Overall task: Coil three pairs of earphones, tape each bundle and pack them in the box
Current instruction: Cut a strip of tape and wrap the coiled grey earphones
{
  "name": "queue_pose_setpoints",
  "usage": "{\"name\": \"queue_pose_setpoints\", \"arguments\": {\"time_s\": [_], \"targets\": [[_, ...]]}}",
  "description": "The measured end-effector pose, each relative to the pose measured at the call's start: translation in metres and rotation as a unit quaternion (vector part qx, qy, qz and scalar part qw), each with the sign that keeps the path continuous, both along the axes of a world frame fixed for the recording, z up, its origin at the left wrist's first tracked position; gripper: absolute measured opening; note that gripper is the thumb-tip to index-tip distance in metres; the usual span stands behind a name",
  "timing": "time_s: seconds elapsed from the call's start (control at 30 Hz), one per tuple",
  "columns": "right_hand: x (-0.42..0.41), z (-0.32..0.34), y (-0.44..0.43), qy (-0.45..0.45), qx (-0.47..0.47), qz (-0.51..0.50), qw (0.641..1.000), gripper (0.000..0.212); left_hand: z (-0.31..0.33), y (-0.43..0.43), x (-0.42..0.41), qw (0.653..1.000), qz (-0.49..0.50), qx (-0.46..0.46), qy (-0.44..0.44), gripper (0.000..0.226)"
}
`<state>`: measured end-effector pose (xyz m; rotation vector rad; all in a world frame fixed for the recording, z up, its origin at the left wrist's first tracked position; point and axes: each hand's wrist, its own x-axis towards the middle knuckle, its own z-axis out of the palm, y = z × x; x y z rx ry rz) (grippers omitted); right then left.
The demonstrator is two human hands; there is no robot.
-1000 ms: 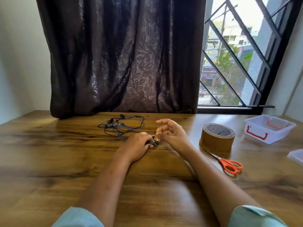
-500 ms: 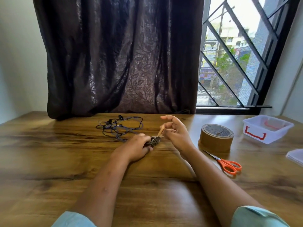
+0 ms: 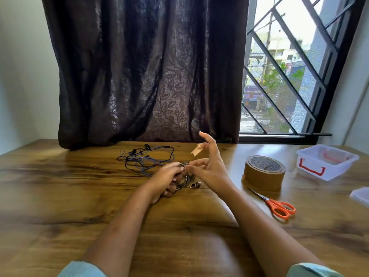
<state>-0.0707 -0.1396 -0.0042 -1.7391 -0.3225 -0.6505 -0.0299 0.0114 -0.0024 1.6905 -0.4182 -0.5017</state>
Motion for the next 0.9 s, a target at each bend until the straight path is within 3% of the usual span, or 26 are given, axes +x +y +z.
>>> {"name": "queue_pose_setpoints", "arguments": {"time_s": [0.13,0.2,0.4,0.47,0.53,0.6,0.7,0.8,0.9], "targets": [[0.001,0.000,0.001,-0.021,-0.090,-0.024,0.995,0.101,0.006,0.001,-0.007,0.998,-0.033,-0.038,0.030,0.016],[0.001,0.000,0.001,-0.033,-0.101,-0.017,0.994,0.101,0.009,0.001,-0.009,0.998,-0.044,-0.048,0.022,0.018],[0.003,0.001,-0.001,-0.049,-0.126,-0.061,0.989,0.097,0.011,0.001,-0.011,0.996,-0.019,-0.004,-0.086,0.019],[0.001,0.001,-0.002,-0.032,-0.088,-0.052,0.994,0.098,0.011,-0.002,-0.012,0.991,0.014,0.035,-0.128,0.018],[-0.002,0.004,-0.001,0.018,0.011,-0.009,1.000,0.098,0.007,-0.003,-0.008,0.987,0.063,0.045,-0.143,0.041],[-0.002,0.005,-0.002,0.065,0.128,0.051,0.988,0.094,0.005,-0.002,-0.005,0.987,0.074,0.010,-0.143,0.040],[0.000,0.005,-0.005,0.119,0.267,0.133,0.947,0.081,0.003,-0.008,-0.007,0.990,0.034,-0.117,-0.073,0.025],[-0.001,0.002,-0.003,0.160,0.263,0.171,0.936,0.081,0.006,-0.014,-0.006,0.972,0.036,-0.233,-0.005,0.026],[0.001,-0.003,0.004,0.173,0.189,0.155,0.954,0.088,0.008,-0.012,-0.011,0.971,0.016,-0.236,0.019,0.028]]}}
